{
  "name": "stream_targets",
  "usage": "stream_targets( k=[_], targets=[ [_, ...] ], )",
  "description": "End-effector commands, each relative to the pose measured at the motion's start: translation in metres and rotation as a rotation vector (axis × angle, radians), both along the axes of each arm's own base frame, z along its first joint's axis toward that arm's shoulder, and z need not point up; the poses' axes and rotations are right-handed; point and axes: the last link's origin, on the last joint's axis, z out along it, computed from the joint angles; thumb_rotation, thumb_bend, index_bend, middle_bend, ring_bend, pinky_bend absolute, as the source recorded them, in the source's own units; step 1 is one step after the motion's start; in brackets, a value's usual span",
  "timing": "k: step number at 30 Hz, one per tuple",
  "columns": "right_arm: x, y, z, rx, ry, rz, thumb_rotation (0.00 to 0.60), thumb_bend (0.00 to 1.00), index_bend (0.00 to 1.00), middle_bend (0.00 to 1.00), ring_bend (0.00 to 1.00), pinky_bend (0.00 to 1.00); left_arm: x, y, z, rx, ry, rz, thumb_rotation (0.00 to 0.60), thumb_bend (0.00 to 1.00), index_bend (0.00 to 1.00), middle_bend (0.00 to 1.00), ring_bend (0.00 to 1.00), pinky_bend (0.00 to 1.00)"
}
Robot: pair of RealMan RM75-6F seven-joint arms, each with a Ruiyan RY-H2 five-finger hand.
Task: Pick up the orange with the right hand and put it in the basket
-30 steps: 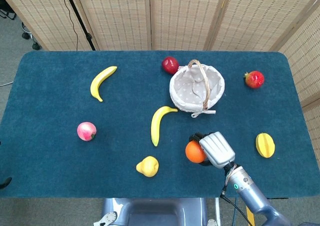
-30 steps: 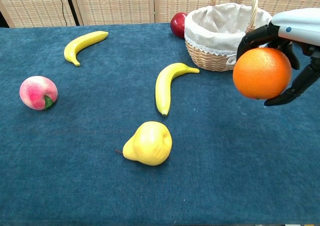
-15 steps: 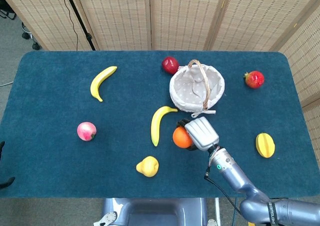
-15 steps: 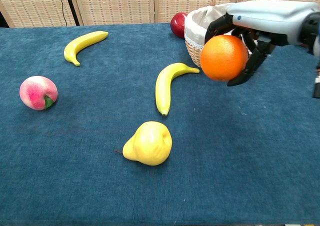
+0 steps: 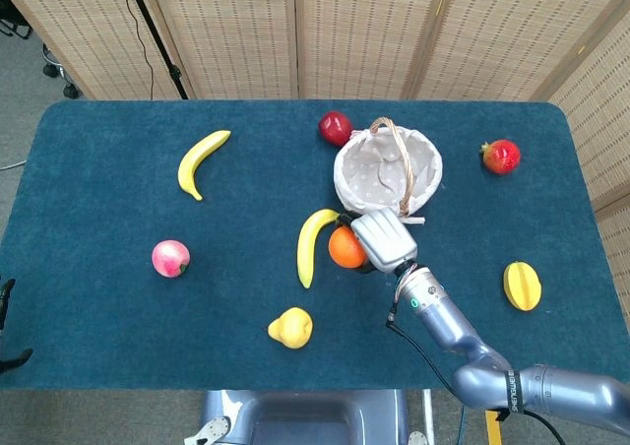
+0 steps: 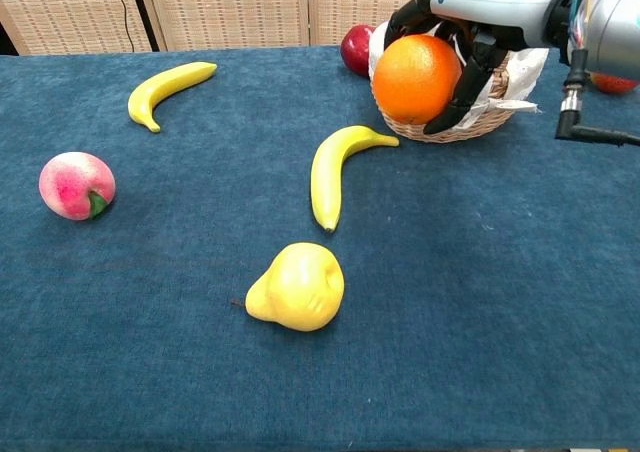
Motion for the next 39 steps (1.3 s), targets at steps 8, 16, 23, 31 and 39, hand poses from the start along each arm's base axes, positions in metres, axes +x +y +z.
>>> stream_targets(
  k=[8, 16, 23, 31, 39],
  targets=[
    [0.014, -0.028, 0.008, -0.026, 0.013, -0.018, 0.600, 0.28, 0.79, 0.59, 0.66, 0.63, 0.001, 0.000, -0.002, -0.008, 0.000, -0.004, 0.600, 0.08, 0.00, 0.00, 0.00, 0.00],
    [0.019, -0.059, 0.007, -0.035, 0.019, -0.053, 0.600, 0.28, 0.79, 0.59, 0.66, 0.63, -0.002, 0.002, -0.002, -0.013, -0.008, 0.006, 0.600, 0.08, 0.00, 0.00, 0.00, 0.00],
    [0.023, -0.083, 0.003, -0.050, 0.024, -0.064, 0.600, 0.28, 0.79, 0.59, 0.66, 0.63, -0.003, 0.003, -0.003, -0.021, -0.014, 0.014, 0.600, 0.08, 0.00, 0.00, 0.00, 0.00],
    [0.023, -0.093, 0.000, -0.058, 0.030, -0.062, 0.600, 0.28, 0.79, 0.59, 0.66, 0.63, -0.005, 0.004, -0.005, -0.032, -0.015, 0.021, 0.600, 0.08, 0.00, 0.00, 0.00, 0.00],
    [0.024, -0.106, 0.005, -0.092, -0.005, -0.063, 0.600, 0.28, 0.79, 0.59, 0.65, 0.62, -0.006, 0.005, -0.008, -0.046, -0.018, 0.026, 0.600, 0.08, 0.00, 0.00, 0.00, 0.00]
  ],
)
